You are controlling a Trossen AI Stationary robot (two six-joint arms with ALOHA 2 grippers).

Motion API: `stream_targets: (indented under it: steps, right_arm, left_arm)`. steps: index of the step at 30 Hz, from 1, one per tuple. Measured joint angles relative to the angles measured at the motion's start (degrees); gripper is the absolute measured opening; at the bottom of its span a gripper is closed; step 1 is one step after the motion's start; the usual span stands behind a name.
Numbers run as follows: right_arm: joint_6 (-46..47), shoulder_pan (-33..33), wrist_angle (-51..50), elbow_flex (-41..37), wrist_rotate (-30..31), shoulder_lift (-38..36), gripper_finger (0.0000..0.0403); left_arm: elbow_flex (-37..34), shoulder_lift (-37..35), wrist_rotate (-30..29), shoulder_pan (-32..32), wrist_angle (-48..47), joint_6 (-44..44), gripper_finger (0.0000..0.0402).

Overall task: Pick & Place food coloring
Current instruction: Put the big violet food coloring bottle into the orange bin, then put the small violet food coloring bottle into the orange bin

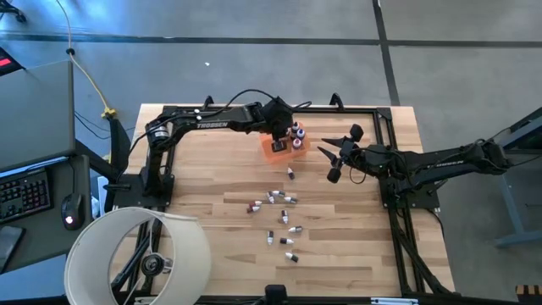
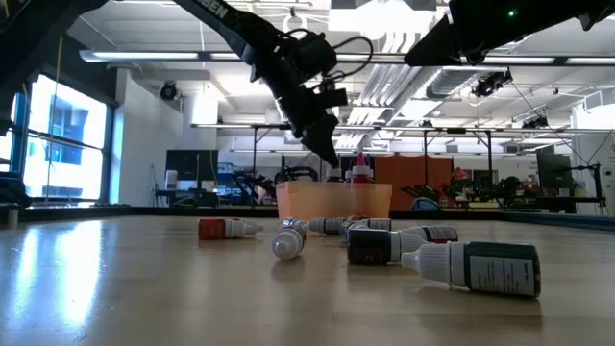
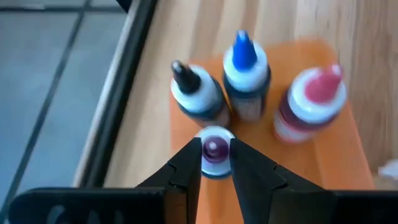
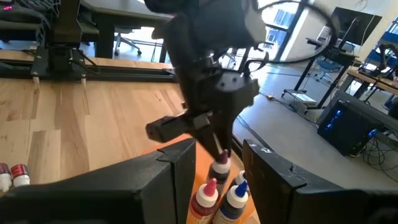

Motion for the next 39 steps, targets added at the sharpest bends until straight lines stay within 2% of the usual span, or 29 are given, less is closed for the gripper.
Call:
stream_targets:
  steps: [8, 17, 22, 27, 29, 32, 35, 39]
  right_arm:
    - [0.0, 0.0, 0.0, 0.0, -1.11, 0.0, 0.0126]
    - [0.0, 0.0, -0.02, 0.0, -1.09, 0.0, 0.0126]
    - [0.55, 0.0, -0.2, 0.0, -1.5, 0.0, 0.0126]
    - [4.11, 0.0, -1.0, 0.0, -7.12, 0.3, 0.0126]
    - [5.45, 0.02, -0.5, 0.0, -8.64, 0.92, 0.0126]
    - [6.04, 0.02, 1.17, 0.0, -6.76, 2.84, 0.0126]
    - [6.06, 0.0, 4.35, 0.0, -4.04, 6.64, 0.0126]
    - [6.08, 0.0, 9.71, 0.17, -5.33, 13.83, 0.0126]
  left_arm:
    - [0.11, -0.25, -5.05, 0.25, 2.91, 0.1, 0.008]
    - [0.11, -5.18, -5.64, -1.12, -4.07, -0.48, 0.008]
    - [0.18, -12.35, -9.52, -4.11, -7.38, -3.01, 0.008]
    - [0.15, -20.72, -15.93, -8.6, -16.09, -6.0, 0.008]
    - [0.11, -24.35, -16.86, -10.29, -21.76, -8.91, 0.008]
    - [0.03, -28.61, -16.22, -13.01, -28.9, -16.33, 0.008]
    - [-4.04, -32.51, -16.25, -16.31, -32.8, -20.88, 0.008]
    - [-14.59, -37.74, -20.36, -21.81, -29.48, -26.46, 0.008]
